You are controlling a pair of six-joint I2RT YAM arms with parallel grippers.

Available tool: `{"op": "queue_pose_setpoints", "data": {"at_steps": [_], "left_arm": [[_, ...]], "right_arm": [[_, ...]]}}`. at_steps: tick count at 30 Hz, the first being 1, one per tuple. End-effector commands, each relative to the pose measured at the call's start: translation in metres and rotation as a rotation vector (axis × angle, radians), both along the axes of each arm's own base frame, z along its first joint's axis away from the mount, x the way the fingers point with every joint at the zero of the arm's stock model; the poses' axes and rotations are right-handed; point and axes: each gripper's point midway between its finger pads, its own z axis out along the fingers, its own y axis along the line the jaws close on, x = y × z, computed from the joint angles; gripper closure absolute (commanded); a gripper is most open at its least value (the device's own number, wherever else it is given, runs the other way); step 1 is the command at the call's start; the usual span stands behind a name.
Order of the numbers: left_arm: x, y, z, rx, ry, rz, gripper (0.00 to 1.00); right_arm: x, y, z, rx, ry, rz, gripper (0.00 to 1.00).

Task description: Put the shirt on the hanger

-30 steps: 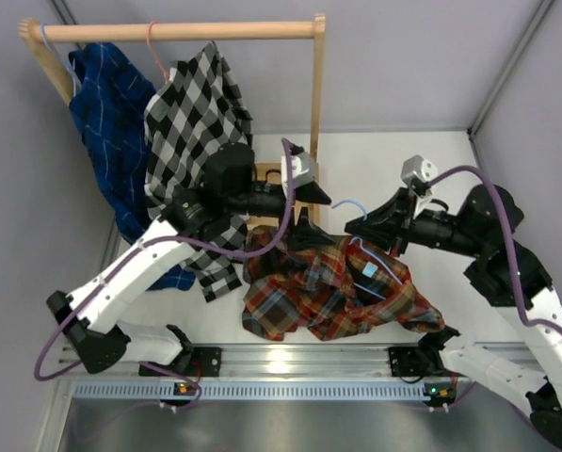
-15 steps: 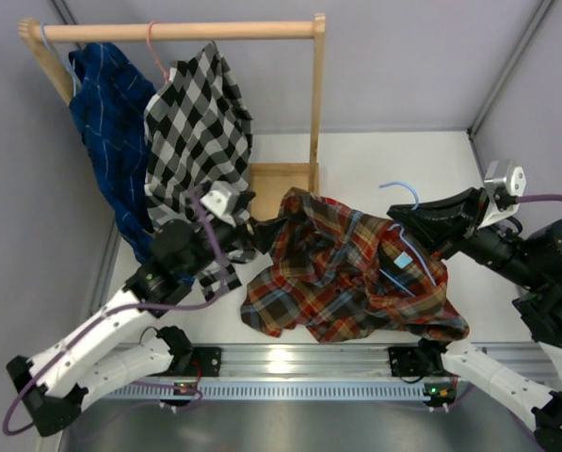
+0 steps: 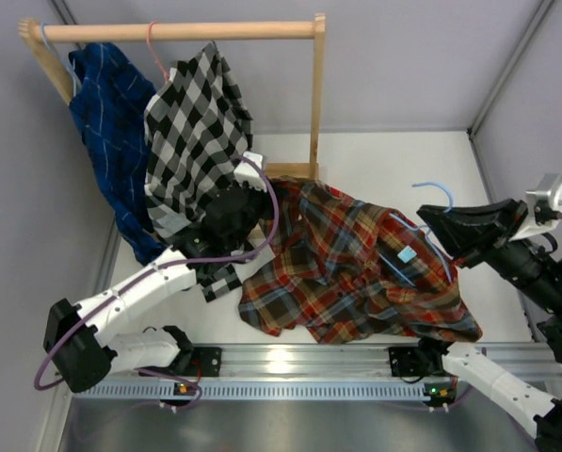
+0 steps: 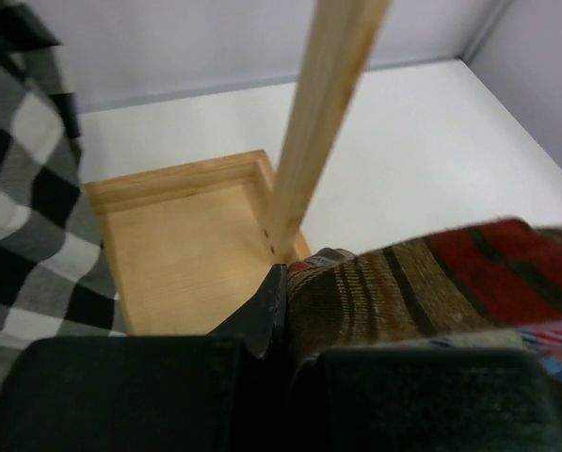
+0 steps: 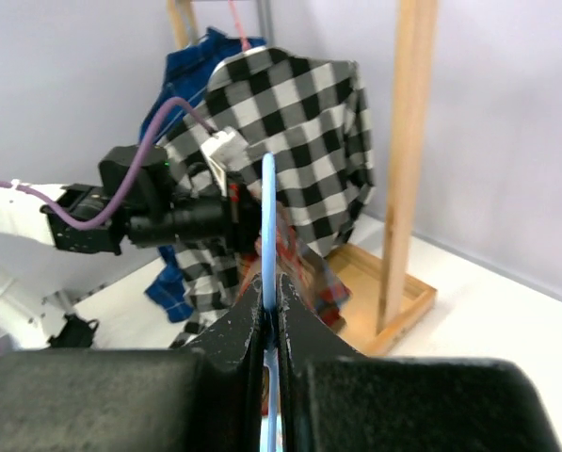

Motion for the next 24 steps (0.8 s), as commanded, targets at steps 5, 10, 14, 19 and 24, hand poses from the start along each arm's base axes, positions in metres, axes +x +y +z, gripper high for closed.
{"op": "queue_pose_setpoints", "data": {"at_steps": [5, 10, 14, 19, 24], "left_arm": [[0.012, 0.007, 0.026, -0.099, 0.008, 0.059, 1.00], [-0.010, -0.027, 0.049, -0.117, -0.011, -0.177, 0.68], [-0.032, -0.022, 0.086, -0.058, -0.034, -0.262, 0.02], [-0.093, -0.025, 0.184, -0.093, -0.241, -0.532, 0.02], [-0.178, -0.065, 0.183, 0.092, -0.421, -1.232, 0.02]], "right_arm": [[-0.013, -0.031, 0.022, 0.079, -0.089, -0.101, 1.00], [0.001, -0.021, 0.031, 0.051, -0.084, -0.101, 1.00], [0.008, -0.020, 0.047, 0.038, -0.109, -0.120, 1.00], [0.003, 0.002, 0.052, -0.008, -0.083, -0.004, 1.00], [-0.015, 0.026, 0.029, -0.071, -0.062, 0.175, 1.00]]}}
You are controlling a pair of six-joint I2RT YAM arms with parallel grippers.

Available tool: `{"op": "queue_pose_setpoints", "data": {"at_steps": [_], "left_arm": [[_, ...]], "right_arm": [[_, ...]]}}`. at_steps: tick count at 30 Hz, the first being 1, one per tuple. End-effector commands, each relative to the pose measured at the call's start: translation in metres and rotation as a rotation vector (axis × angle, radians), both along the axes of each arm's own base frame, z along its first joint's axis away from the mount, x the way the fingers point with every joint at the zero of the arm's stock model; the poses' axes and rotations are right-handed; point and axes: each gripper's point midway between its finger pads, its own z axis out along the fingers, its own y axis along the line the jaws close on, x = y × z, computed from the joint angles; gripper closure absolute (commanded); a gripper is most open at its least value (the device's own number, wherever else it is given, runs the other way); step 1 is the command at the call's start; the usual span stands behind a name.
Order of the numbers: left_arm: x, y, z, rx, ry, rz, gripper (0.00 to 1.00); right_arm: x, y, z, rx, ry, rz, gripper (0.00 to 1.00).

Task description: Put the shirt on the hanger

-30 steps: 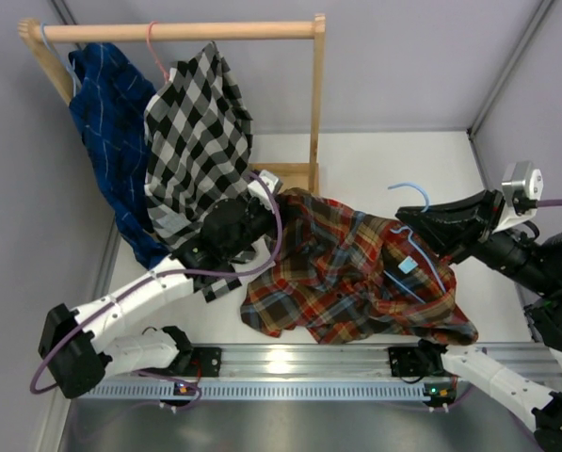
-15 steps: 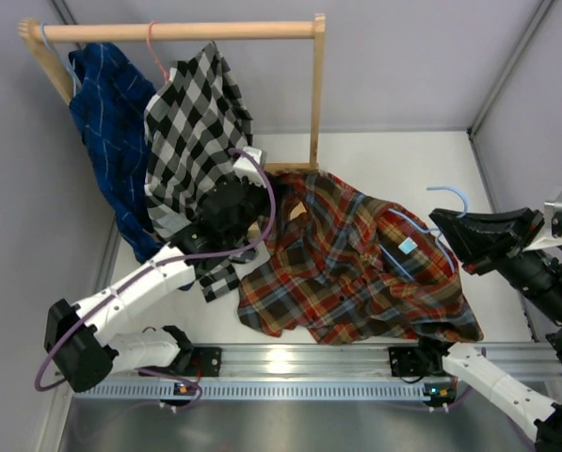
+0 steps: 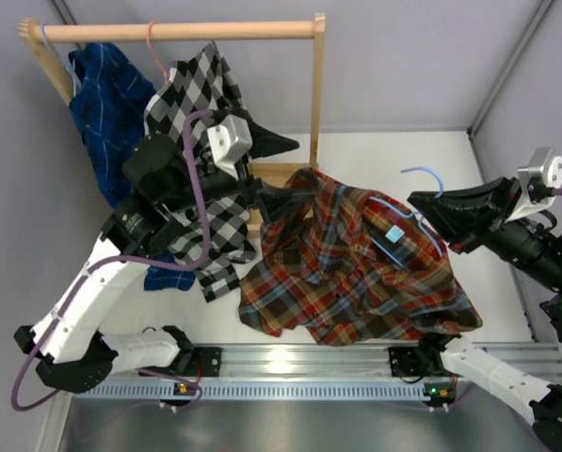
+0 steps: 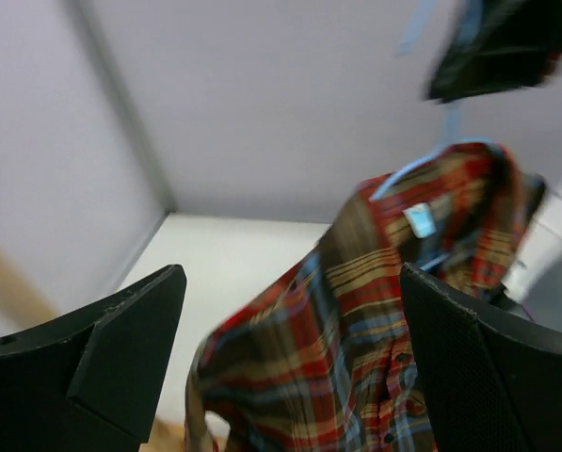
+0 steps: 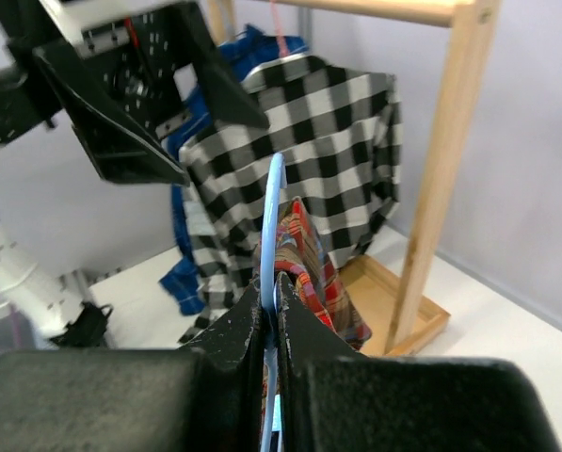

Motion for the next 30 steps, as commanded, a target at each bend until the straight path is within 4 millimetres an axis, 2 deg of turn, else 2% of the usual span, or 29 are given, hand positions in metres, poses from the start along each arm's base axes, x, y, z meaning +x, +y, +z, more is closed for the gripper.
{"op": "queue_pose_setpoints", "data": {"at_steps": [1, 4, 5, 6, 8, 13, 14, 17, 19, 23, 25, 26, 27, 29, 30], "left_arm": [[-0.065, -0.023, -0.032, 0.157, -0.191, -0.500, 0.02], [-0.064, -0.031, -0.031, 0.156, -0.222, -0.562, 0.02], [-0.066, -0.033, -0.025, 0.146, -0.220, -0.587, 0.02], [-0.062, -0.041, -0.032, 0.153, -0.187, -0.617, 0.02], [-0.065, -0.045, -0.036, 0.153, -0.146, -0.683, 0.02], [-0.068, -0.061, -0.057, 0.169, -0.077, -0.781, 0.06], [-0.076, -0.063, -0.058, 0.168, -0.070, -0.815, 0.11], [-0.074, -0.069, -0.066, 0.179, -0.048, -0.816, 0.28], [-0.073, -0.071, -0.070, 0.184, -0.023, -0.825, 0.33], [-0.076, -0.075, -0.079, 0.188, 0.041, -0.892, 0.25], [-0.074, -0.077, -0.083, 0.192, 0.063, -0.901, 0.34], [-0.073, -0.078, -0.085, 0.195, 0.069, -0.898, 0.44], [-0.072, -0.079, -0.088, 0.197, 0.076, -0.898, 0.61], [-0.071, -0.080, -0.091, 0.201, 0.088, -0.902, 0.63], [-0.071, -0.081, -0.091, 0.200, 0.091, -0.908, 0.70]], "right_arm": [[-0.023, 0.014, 0.000, -0.019, -0.027, 0.148, 1.00], [-0.031, 0.015, -0.002, -0.022, -0.032, 0.185, 1.00], [-0.032, 0.016, -0.003, -0.028, -0.035, 0.193, 1.00], [-0.038, 0.018, -0.004, -0.041, -0.049, 0.223, 1.00], [-0.045, 0.020, -0.006, -0.052, -0.064, 0.263, 1.00], [-0.040, 0.019, -0.010, -0.053, -0.052, 0.240, 1.00], [-0.039, 0.020, -0.012, -0.056, -0.050, 0.238, 1.00], [-0.039, 0.025, -0.018, -0.079, -0.049, 0.269, 1.00], [-0.038, 0.027, -0.021, -0.089, -0.049, 0.278, 1.00], [-0.031, 0.030, -0.027, -0.108, -0.045, 0.267, 1.00], [-0.029, 0.030, -0.028, -0.110, -0.045, 0.264, 1.00], [-0.029, 0.030, -0.027, -0.110, -0.047, 0.262, 1.00], [-0.029, 0.030, -0.027, -0.109, -0.046, 0.262, 1.00], [-0.027, 0.030, -0.026, -0.103, -0.048, 0.256, 1.00], [-0.026, 0.031, -0.027, -0.102, -0.047, 0.255, 1.00]]}}
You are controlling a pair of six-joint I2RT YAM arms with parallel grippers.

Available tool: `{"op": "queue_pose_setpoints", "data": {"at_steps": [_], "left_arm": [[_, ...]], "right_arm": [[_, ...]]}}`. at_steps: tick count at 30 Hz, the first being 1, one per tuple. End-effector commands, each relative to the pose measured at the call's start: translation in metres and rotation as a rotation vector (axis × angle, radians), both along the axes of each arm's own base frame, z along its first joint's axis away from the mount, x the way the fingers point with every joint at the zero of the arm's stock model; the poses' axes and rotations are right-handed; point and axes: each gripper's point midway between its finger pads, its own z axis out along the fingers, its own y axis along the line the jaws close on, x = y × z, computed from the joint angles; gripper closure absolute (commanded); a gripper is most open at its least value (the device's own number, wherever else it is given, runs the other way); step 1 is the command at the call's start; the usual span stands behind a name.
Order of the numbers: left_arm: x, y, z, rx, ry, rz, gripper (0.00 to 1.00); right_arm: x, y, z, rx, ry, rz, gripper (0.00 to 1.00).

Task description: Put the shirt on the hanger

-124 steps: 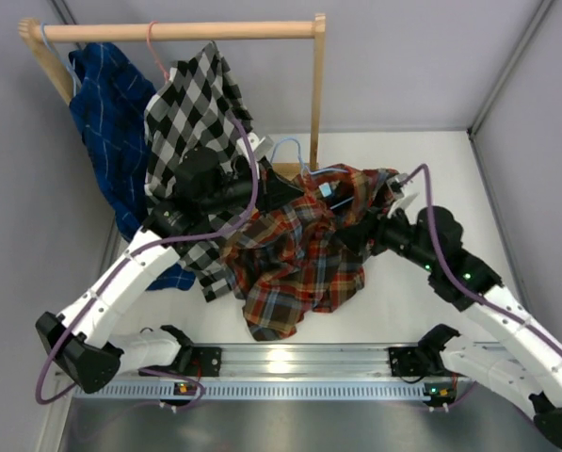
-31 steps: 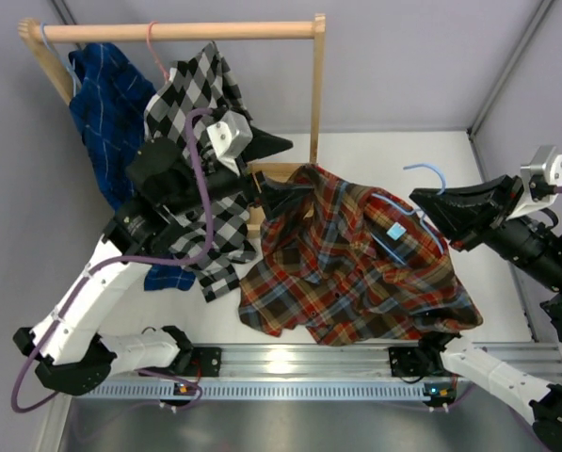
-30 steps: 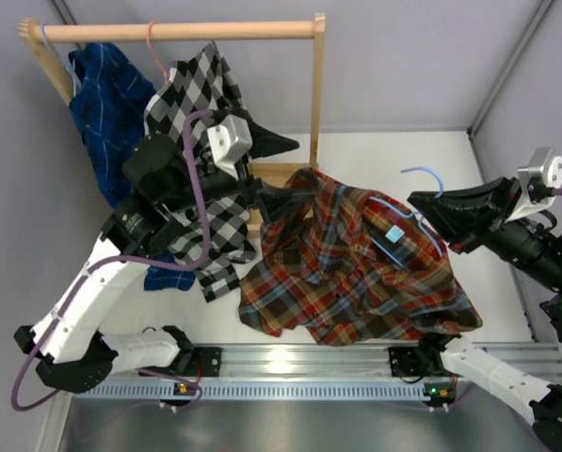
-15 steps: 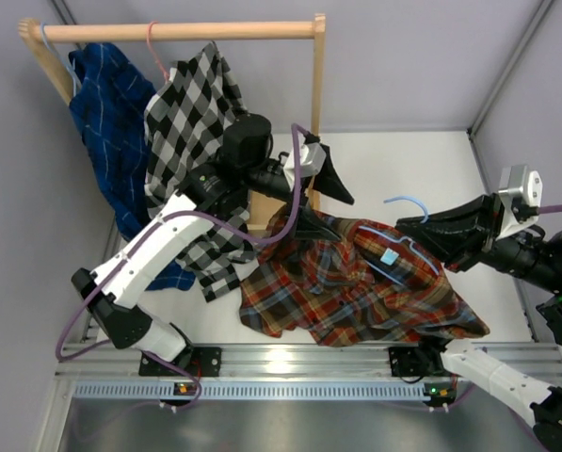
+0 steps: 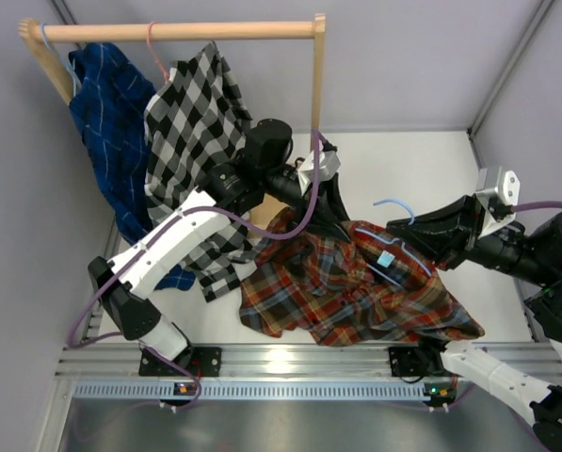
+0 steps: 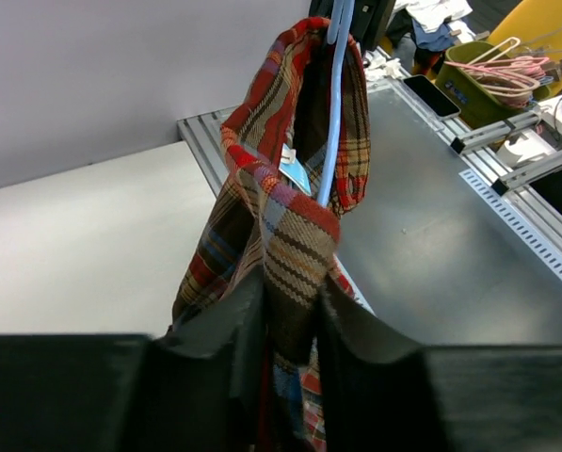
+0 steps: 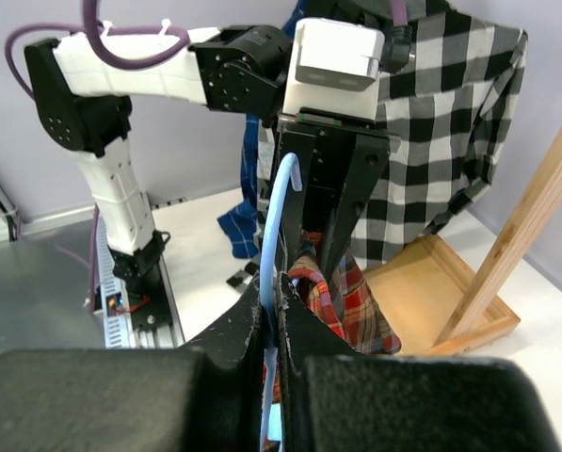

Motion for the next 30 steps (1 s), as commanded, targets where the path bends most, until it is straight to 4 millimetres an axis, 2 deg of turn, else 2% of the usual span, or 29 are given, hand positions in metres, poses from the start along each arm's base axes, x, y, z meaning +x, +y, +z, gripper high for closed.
{"op": "queue_pose_setpoints", "data": {"at_steps": [1, 2, 3, 7, 8, 9, 10, 13, 14, 19, 22, 26, 29, 30], "left_arm": [[-0.007, 0.001, 0.010, -0.038, -0.018, -0.059, 0.74], [-0.008, 0.000, 0.011, -0.039, -0.019, -0.061, 0.82], [-0.004, -0.003, 0.009, -0.032, -0.023, -0.034, 1.00], [-0.003, -0.002, 0.006, -0.047, -0.068, -0.011, 1.00], [-0.004, 0.001, 0.006, -0.053, -0.075, -0.013, 1.00], [-0.003, 0.005, 0.007, -0.059, -0.078, -0.016, 1.00], [-0.003, 0.009, 0.007, -0.061, -0.074, -0.022, 1.00], [-0.002, 0.022, 0.010, -0.070, -0.057, -0.043, 1.00], [-0.005, 0.026, 0.011, -0.074, -0.050, -0.062, 1.00], [-0.005, 0.038, 0.014, -0.078, -0.036, -0.070, 1.00], [-0.008, 0.042, 0.015, -0.084, -0.039, -0.079, 1.00], [-0.012, 0.044, 0.016, -0.082, -0.023, -0.104, 1.00], [-0.017, 0.047, 0.016, -0.084, -0.014, -0.129, 1.00], [-0.019, 0.048, 0.016, -0.088, -0.015, -0.139, 1.00]], "right_arm": [[0.005, 0.002, 0.011, 0.029, -0.049, -0.006, 1.00], [0.005, 0.002, 0.011, 0.032, -0.049, -0.007, 1.00], [0.007, 0.003, 0.009, 0.030, -0.043, -0.009, 1.00], [0.007, -0.001, 0.004, 0.024, -0.048, -0.028, 1.00], [0.008, -0.003, 0.000, 0.014, -0.043, -0.041, 0.85], [0.012, -0.011, -0.011, -0.009, -0.004, -0.096, 0.64], [0.014, -0.016, -0.020, -0.030, 0.028, -0.134, 0.51], [0.018, -0.051, -0.046, -0.105, 0.127, -0.322, 0.48], [0.010, -0.063, -0.066, -0.159, 0.184, -0.351, 0.44], [-0.037, -0.104, -0.092, -0.201, 0.210, -0.389, 0.39], [-0.035, -0.114, -0.108, -0.292, 0.226, -0.425, 0.40], [-0.031, -0.116, -0.111, -0.325, 0.202, -0.430, 0.39], [-0.025, -0.106, -0.114, -0.346, 0.200, -0.397, 0.39], [-0.026, -0.096, -0.111, -0.335, 0.193, -0.344, 0.38]]}}
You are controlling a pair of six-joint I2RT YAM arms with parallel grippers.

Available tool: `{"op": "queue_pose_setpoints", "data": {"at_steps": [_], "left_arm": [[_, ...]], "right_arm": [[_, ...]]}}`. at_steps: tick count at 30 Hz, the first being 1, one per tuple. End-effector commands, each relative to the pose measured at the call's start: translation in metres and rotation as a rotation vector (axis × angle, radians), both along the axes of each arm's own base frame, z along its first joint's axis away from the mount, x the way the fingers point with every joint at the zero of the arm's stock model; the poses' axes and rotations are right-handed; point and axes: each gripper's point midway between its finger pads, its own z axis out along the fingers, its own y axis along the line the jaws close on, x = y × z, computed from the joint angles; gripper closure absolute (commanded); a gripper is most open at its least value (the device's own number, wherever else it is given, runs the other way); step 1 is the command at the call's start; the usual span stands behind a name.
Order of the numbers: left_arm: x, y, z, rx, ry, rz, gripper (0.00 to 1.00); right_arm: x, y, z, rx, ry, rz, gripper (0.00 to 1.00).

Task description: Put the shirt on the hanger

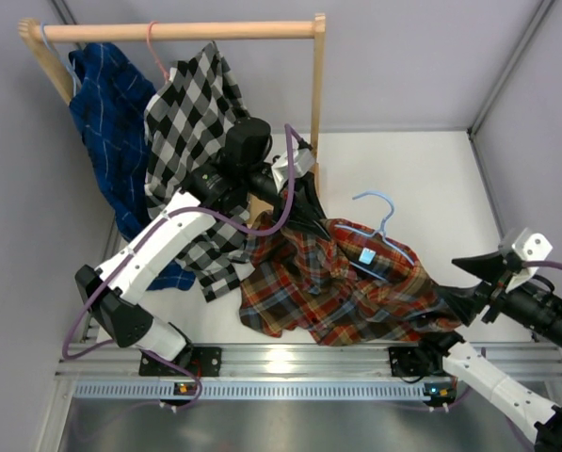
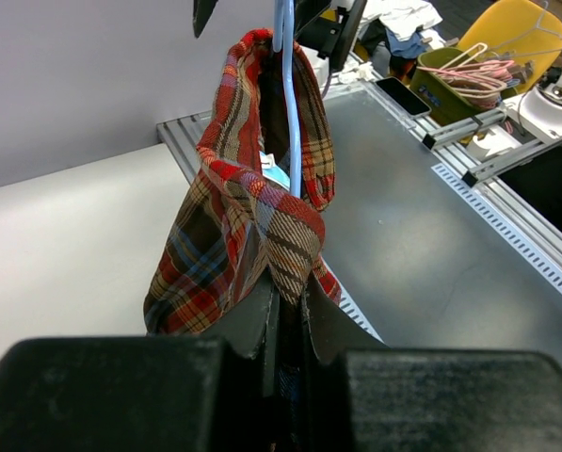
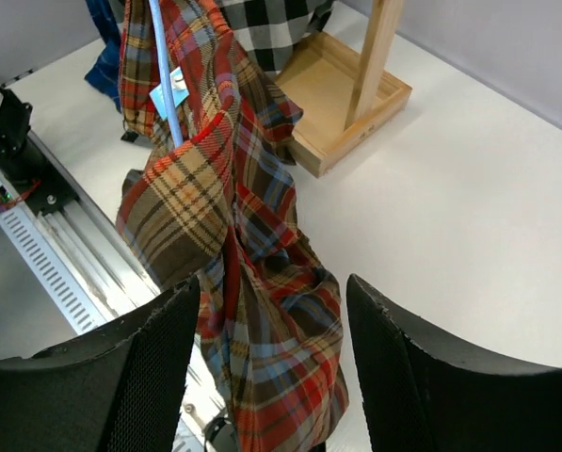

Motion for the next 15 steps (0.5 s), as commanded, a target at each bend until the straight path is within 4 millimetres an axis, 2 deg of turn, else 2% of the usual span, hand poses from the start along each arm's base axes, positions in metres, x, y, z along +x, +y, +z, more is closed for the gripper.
{"op": "queue_pose_setpoints", "data": {"at_steps": [1, 5, 6, 8, 9, 12, 13, 15], "left_arm": [[-0.021, 0.015, 0.017, -0.071, -0.042, -0.100, 1.00], [-0.018, 0.013, 0.016, -0.063, -0.036, -0.086, 1.00], [-0.018, 0.013, 0.017, -0.063, -0.038, -0.083, 1.00], [-0.017, 0.014, 0.017, -0.059, -0.027, -0.089, 1.00], [-0.017, 0.015, 0.018, -0.060, -0.026, -0.093, 1.00], [-0.019, 0.018, 0.022, -0.068, -0.032, -0.098, 1.00], [-0.018, 0.018, 0.022, -0.070, -0.037, -0.092, 1.00], [-0.012, 0.017, 0.023, -0.068, -0.046, -0.057, 1.00]], "right_arm": [[0.007, 0.019, -0.013, -0.063, 0.043, 0.091, 0.39], [0.002, 0.061, -0.027, -0.050, 0.098, 0.319, 0.39], [-0.002, 0.067, -0.028, -0.042, 0.104, 0.369, 0.39], [0.003, 0.072, -0.031, -0.049, 0.105, 0.376, 0.44], [0.006, 0.072, -0.032, -0.054, 0.105, 0.371, 0.51], [0.009, 0.074, -0.025, -0.046, 0.064, 0.371, 0.96], [0.009, 0.072, -0.020, -0.036, 0.044, 0.361, 1.00], [0.011, 0.067, -0.007, -0.004, -0.002, 0.318, 1.00]]}}
